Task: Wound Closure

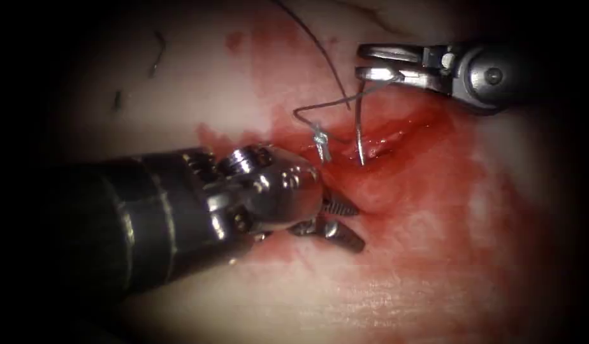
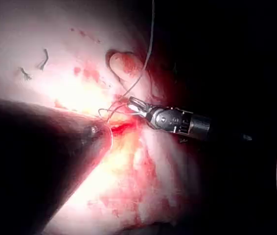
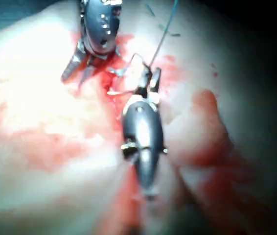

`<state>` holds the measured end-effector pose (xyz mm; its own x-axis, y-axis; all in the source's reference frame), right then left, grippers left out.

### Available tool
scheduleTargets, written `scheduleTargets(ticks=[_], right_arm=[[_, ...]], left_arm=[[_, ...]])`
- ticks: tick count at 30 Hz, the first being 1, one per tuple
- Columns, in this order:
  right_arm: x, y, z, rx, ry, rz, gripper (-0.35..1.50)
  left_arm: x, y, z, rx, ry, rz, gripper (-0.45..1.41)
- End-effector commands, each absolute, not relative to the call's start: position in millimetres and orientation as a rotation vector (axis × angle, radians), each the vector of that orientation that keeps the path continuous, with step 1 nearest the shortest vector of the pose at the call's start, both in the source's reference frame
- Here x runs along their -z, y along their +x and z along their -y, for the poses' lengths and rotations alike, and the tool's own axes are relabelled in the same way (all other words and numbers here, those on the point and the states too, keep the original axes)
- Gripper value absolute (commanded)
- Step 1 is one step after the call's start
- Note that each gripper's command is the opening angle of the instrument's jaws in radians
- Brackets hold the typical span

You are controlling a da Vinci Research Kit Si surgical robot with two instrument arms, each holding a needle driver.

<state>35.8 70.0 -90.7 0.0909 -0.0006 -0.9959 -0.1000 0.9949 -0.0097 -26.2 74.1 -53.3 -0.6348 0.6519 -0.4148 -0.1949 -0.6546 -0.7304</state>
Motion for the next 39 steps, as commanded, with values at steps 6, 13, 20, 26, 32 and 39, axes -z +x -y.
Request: scheduleTargets(ticks=[6, 13, 20, 26, 32, 39], right_arm=[[90.4, 37.2, -70.5, -0.114, -0.071, -1.472, -0.35], [90.5, 38.1, -71.4, -0.132, -0.080, -1.461, -0.35], [91.0, 37.9, -72.5, -0.217, -0.039, -1.448, -0.35], [91.0, 38.0, -72.2, -0.256, 0.020, -1.396, -0.35], [90.8, 38.2, -71.6, -0.243, 0.053, -1.358, -0.35], [90.7, 38.5, -71.6, -0.302, 0.126, -1.333, -0.35]], left_arm=[[52.9, -27.0, -74.4, -2.291, -0.941, 0.895, 0.45], [52.9, -27.1, -74.1, -2.292, -0.941, 0.894, 0.45], [53.3, -27.7, -73.6, -2.290, -0.940, 0.892, 0.45], [53.1, -28.0, -73.9, -2.289, -0.940, 0.890, 0.45], [52.8, -27.6, -74.3, -2.292, -0.943, 0.894, 0.45], [52.1, -27.8, -74.4, -2.295, -0.943, 0.888, 0.45]])
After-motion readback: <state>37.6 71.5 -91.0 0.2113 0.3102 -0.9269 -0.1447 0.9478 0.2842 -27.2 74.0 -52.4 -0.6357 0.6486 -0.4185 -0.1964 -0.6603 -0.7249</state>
